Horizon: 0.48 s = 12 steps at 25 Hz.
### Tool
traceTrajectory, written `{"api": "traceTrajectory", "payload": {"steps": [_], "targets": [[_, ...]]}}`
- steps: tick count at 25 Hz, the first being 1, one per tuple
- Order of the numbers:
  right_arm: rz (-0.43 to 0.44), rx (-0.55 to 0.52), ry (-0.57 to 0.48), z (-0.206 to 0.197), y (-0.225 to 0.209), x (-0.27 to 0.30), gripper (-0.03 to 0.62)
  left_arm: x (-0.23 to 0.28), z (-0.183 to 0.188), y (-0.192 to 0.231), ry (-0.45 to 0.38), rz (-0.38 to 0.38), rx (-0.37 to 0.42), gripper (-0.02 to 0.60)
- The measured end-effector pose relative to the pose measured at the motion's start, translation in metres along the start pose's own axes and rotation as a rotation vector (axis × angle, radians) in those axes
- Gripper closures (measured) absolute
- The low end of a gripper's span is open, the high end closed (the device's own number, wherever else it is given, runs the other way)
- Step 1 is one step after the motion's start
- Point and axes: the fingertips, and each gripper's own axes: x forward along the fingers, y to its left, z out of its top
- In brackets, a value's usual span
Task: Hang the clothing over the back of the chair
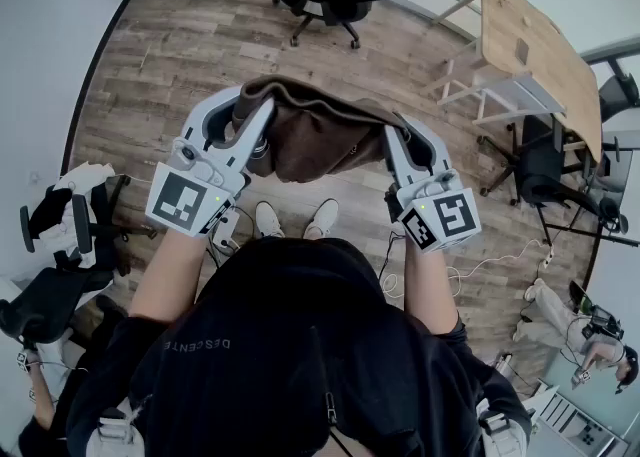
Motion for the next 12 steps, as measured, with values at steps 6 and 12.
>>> {"api": "traceTrajectory", "payload": {"steps": [6, 12], "targets": [[-0.047, -0.032, 0.0, -0.008, -0.015, -0.003, 0.551, 0.01, -0.006, -0.012, 0.018, 0.078, 0.034, 0.515], [-0.064, -0.024, -0.018, -0.006, -0.027, -0.002, 0.549, 0.024, -0.006, -0.014, 0.013, 0.157, 0.045, 0.515]]}}
